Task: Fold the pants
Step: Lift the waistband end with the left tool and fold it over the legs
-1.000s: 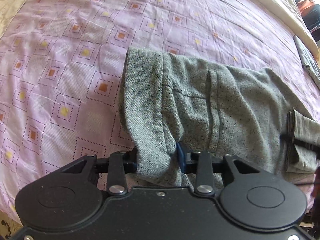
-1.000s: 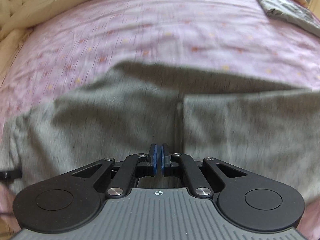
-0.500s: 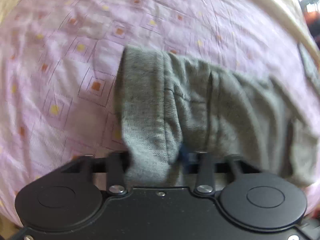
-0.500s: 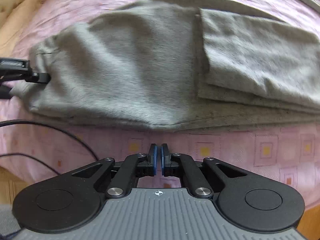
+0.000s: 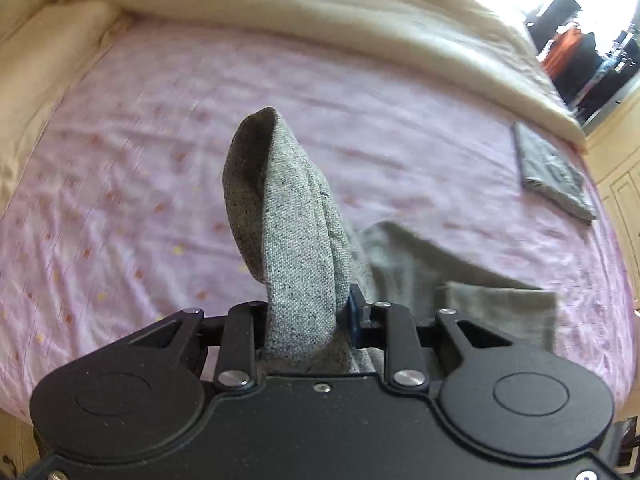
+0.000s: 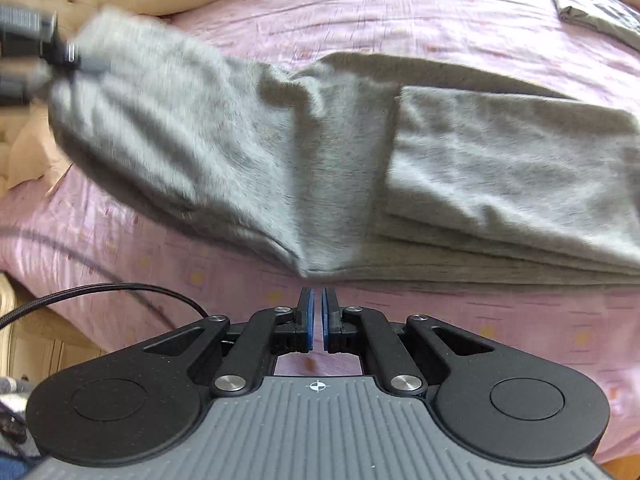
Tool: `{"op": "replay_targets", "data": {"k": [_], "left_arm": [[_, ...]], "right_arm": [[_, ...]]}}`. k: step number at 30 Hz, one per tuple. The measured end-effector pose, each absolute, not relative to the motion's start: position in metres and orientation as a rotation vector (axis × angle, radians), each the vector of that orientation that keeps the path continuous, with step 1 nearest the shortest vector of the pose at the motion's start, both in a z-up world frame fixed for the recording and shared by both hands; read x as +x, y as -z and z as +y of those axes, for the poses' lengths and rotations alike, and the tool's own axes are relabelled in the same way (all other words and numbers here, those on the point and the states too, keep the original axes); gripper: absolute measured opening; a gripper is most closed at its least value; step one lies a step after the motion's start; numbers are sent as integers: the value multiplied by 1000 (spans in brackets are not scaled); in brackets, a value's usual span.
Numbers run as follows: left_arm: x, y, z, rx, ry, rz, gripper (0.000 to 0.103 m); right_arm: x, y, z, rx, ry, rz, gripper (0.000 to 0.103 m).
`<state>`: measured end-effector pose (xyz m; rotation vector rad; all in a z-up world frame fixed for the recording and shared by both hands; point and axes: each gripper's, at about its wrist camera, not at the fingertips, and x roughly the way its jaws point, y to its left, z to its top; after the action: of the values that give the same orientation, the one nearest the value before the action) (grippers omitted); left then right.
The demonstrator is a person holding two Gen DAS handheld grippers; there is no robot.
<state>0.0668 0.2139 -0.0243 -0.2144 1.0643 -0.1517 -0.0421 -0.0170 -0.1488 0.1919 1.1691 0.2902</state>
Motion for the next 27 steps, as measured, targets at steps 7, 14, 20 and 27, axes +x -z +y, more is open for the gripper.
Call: {"op": "replay_targets", "data": {"k": [7,14,20,27], "left_arm": [[61,-20,63,-64,315,962,33],[72,64,-90,-39,466,1157,35],[58,79,-124,71,411,1227,40],[75,94,-96,23,217,1314,48]], "right_arm": [[-57,141,-95,247,-296,1120,6],[-62,145,-176,275,-202,1103,6],[-68,142,-224,264,-150,1106,6],[-52,134,-258,236,-139,1056,6]]}}
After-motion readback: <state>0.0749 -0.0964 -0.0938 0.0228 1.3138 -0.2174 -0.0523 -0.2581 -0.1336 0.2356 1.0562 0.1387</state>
